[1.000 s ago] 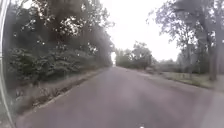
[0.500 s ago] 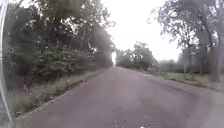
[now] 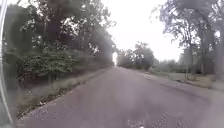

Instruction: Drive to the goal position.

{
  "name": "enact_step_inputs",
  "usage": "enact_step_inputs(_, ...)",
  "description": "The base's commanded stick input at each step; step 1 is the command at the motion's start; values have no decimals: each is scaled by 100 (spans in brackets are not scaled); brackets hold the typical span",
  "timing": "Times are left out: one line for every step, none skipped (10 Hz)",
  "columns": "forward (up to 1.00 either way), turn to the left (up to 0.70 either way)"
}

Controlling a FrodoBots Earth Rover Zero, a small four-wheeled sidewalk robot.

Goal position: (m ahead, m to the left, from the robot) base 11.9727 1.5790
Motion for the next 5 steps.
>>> enact_step_inputs(70,1)
enact_step_inputs(70,1)
enact_step_inputs(70,1)
enact_step_inputs(70,0)
enact_step_inputs(70,-18)
